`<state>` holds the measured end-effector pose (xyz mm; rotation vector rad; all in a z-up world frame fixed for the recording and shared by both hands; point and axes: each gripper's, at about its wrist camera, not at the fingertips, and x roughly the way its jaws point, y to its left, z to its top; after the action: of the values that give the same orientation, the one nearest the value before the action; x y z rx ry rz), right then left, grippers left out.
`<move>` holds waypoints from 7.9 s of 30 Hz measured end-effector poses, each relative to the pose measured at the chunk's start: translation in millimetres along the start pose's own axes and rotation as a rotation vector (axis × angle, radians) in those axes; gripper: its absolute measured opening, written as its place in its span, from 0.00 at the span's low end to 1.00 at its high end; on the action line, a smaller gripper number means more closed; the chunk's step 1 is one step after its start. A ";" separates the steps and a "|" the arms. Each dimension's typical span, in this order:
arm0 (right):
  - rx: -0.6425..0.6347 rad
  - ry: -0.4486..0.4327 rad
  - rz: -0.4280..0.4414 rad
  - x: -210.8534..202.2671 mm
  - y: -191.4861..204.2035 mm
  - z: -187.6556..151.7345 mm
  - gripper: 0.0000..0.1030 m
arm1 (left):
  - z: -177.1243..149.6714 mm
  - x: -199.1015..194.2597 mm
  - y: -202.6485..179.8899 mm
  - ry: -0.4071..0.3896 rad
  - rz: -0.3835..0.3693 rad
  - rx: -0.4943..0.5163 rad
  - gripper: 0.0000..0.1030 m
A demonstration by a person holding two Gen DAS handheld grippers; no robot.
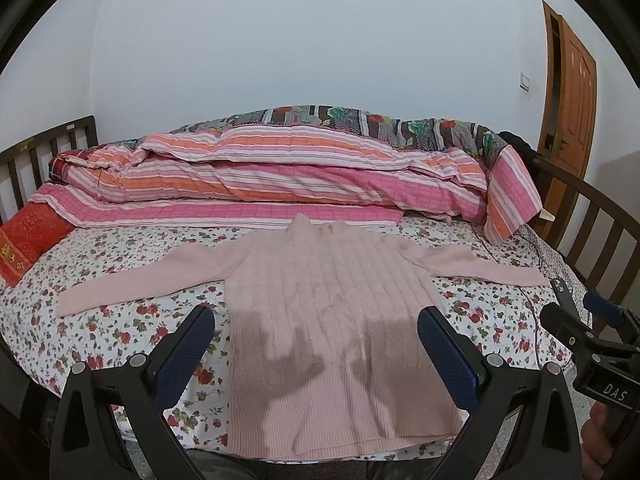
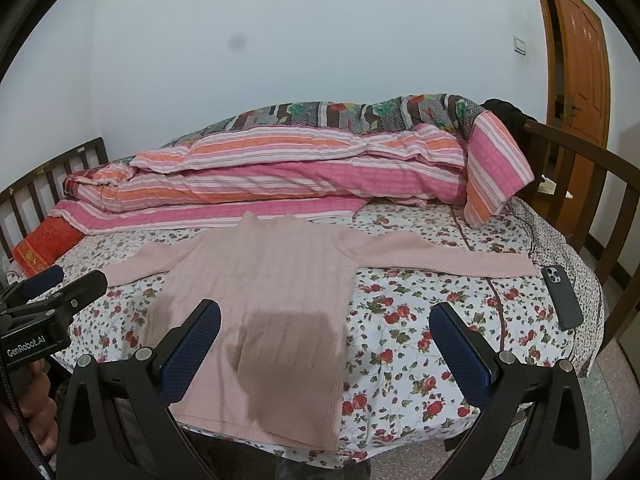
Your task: Fold small clothes
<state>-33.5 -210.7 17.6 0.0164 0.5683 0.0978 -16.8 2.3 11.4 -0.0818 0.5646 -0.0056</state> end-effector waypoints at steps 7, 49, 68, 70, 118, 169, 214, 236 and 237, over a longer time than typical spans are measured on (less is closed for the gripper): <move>-0.002 -0.003 0.002 -1.9 1.2 -0.4 1.00 | -0.8 -1.5 0.7 -0.005 -0.002 -0.008 0.99; -0.023 0.030 0.022 43.0 16.2 -20.9 1.00 | -29.0 63.1 69.0 0.080 -0.054 -0.130 0.98; 0.002 0.151 0.000 178.7 -10.1 -53.2 0.95 | -107.3 153.1 383.9 -0.013 0.111 -0.865 0.75; 0.002 0.157 0.002 187.6 -8.3 -52.0 0.95 | -106.6 162.1 401.1 -0.019 0.108 -0.882 0.70; 0.078 0.161 -0.019 212.7 -138.4 -48.5 0.95 | 44.9 331.9 -76.0 0.216 -0.254 -0.015 0.45; 0.361 0.177 -0.242 267.1 -332.4 -15.7 0.60 | 14.2 341.9 103.3 0.219 -0.038 -0.115 0.86; -0.250 -0.165 0.136 261.6 83.8 166.6 0.05 | 9.3 246.5 271.2 -0.006 0.049 -0.484 0.89; -0.105 0.073 0.218 286.8 44.3 71.8 0.70 | 13.0 273.6 213.8 0.089 -0.238 -0.366 0.84; -0.082 0.081 0.158 282.6 17.3 66.1 0.70 | 12.8 276.3 207.7 0.099 -0.245 -0.357 0.81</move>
<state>237.5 -165.3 -77.5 -0.0221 0.6428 0.2765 219.8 202.6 -141.8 -0.5006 0.6468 -0.1480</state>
